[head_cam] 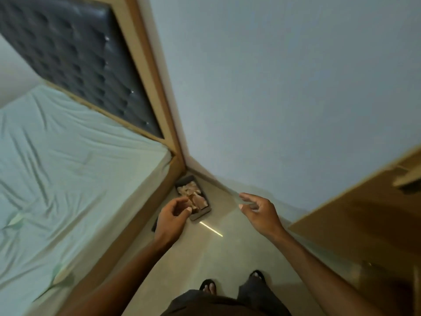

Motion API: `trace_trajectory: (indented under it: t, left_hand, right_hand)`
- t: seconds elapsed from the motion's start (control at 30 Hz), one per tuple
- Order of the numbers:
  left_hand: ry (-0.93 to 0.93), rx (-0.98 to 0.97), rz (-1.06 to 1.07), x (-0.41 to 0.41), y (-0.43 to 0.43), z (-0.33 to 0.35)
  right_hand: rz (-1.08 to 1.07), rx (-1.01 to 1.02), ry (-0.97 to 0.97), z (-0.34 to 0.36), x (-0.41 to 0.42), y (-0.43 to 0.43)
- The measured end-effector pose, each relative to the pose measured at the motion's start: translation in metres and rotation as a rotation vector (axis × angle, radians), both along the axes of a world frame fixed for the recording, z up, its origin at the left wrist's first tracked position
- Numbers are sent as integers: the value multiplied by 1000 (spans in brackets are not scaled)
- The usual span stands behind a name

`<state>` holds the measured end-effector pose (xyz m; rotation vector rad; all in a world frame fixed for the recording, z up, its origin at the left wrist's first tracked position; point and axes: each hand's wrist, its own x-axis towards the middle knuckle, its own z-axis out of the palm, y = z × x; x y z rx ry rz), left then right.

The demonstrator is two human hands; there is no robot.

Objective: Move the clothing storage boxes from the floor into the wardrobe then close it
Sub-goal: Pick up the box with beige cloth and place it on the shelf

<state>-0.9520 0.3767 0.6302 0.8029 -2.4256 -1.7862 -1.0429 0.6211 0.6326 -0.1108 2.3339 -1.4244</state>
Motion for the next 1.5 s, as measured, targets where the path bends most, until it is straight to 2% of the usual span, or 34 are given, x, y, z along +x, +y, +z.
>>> trace_trajectory:
  t: [0.2, 0.37, 0.5, 0.63, 0.77, 0.97, 1.07, 1.13, 1.2, 1.27, 1.4, 1.5]
  left_hand:
    - [-98, -2, 179, -17, -53, -30]
    - [-222, 41, 358, -44, -86, -81]
    - [-345, 47, 450, -57, -111, -141]
    - [-475, 39, 475, -58, -139, -222]
    - [-602, 23, 422, -57, -165, -318]
    - [-634, 68, 206, -104, -186, -489]
    - [-597, 61, 111, -141, -190, -559]
    - [-582, 46, 55, -168, -193, -597]
    - [-556, -6, 19, -191, -196, -625]
    - [-552, -24, -3, -207, -198, -651]
    - [-661, 65, -111, -224, -197, -679]
    - [-669, 19, -120, -229, -192, -669]
  right_hand:
    - [211, -5, -61, -19, -50, -81]
    - [371, 27, -158, -68, -99, -148]
    - [477, 86, -240, -131, -127, -198]
    - [557, 154, -334, -225, -139, -245]
    - [586, 226, -398, -330, -144, -277]
    - [577, 349, -404, -507, -167, -297]
    - [541, 417, -317, -577, -187, -299]
    - [558, 541, -182, -616, -201, -299]
    - [569, 732, 30, -644, -215, -299]
    - [523, 806, 140, -668, -226, -298]
    - [441, 748, -36, -700, -243, -298]
    - [425, 736, -47, -701, -251, -292]
